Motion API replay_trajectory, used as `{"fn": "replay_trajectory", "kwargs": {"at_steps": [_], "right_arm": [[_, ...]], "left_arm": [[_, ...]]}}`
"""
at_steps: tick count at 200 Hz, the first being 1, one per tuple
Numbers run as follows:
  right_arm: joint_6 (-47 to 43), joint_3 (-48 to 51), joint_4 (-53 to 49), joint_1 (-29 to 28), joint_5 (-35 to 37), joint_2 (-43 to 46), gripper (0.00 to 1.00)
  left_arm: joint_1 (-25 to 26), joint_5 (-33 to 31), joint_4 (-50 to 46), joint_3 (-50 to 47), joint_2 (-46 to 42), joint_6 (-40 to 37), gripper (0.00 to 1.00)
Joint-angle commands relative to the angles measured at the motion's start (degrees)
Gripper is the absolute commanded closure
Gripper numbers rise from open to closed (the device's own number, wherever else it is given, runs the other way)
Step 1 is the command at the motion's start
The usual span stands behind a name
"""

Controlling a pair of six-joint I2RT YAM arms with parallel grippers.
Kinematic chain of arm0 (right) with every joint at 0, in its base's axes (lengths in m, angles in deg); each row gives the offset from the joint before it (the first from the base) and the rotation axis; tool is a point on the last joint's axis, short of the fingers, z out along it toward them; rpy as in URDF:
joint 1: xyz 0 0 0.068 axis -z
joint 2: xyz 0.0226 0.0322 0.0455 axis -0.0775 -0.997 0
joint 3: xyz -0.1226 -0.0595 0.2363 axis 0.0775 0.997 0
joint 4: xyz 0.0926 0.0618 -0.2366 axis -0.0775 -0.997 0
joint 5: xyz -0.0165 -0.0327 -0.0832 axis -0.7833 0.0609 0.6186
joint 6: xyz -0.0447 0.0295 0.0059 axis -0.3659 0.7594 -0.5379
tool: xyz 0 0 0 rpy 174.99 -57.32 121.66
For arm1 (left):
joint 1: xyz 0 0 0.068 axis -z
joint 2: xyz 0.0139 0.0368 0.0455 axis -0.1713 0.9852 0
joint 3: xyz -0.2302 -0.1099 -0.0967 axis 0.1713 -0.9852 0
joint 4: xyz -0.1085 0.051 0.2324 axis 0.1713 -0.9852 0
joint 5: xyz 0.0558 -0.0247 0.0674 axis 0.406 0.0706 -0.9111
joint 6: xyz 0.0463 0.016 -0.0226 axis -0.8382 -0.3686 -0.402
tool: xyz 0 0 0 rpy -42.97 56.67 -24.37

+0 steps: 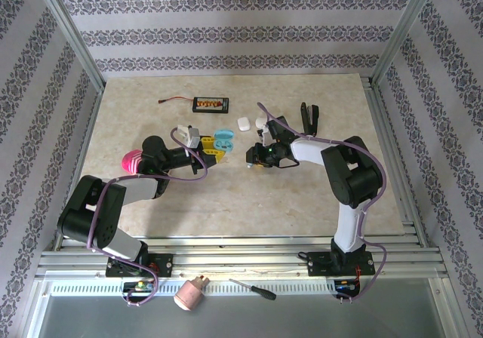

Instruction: Insert wireless bluetooth earbuds into charging case

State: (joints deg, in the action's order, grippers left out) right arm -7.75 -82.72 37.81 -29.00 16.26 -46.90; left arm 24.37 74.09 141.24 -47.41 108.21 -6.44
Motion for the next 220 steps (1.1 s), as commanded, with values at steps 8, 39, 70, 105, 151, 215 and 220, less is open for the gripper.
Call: {"fn": "replay_trajectory", "kwargs": {"at_steps": [8,39,70,105,151,215,220], "right_arm": [[0.82,-1.0,0.47,-0.62,-0.86,-1.73,0.69],[1.3,-1.61,0.46,-0.58,-1.26,-2.76,0.73],[1.4,-1.9,0.23,-0.56,-1.03,-3.12,0.76],[2.31,-1.45,0.02,-0.47,-0.37,-2.7,0.83],[4.17,0.06,-2.08,-0.62,6.0,1.73,0.84],[6.93,0.38,-14.38,-4.33,26.82,12.64,0.85],[7.16,0.62,-14.69,-4.41,27.38,13.57,0.85]], "left_arm": [[-0.7,1.7,-0.06,0.31,-1.34,-0.43,0.69],[-0.7,1.7,-0.12,0.26,-1.4,-0.56,0.69],[-0.64,1.7,-0.16,0.25,-1.2,-0.52,0.69],[-0.69,1.61,-0.21,0.13,-1.27,-0.66,0.69],[-0.7,0.37,-1.36,-0.24,-1.27,-2.15,0.69],[-0.4,-9.17,-4.34,-1.37,-0.95,-9.14,0.69],[-0.37,-10.48,-4.38,-1.56,-0.79,-9.91,0.69]]}}
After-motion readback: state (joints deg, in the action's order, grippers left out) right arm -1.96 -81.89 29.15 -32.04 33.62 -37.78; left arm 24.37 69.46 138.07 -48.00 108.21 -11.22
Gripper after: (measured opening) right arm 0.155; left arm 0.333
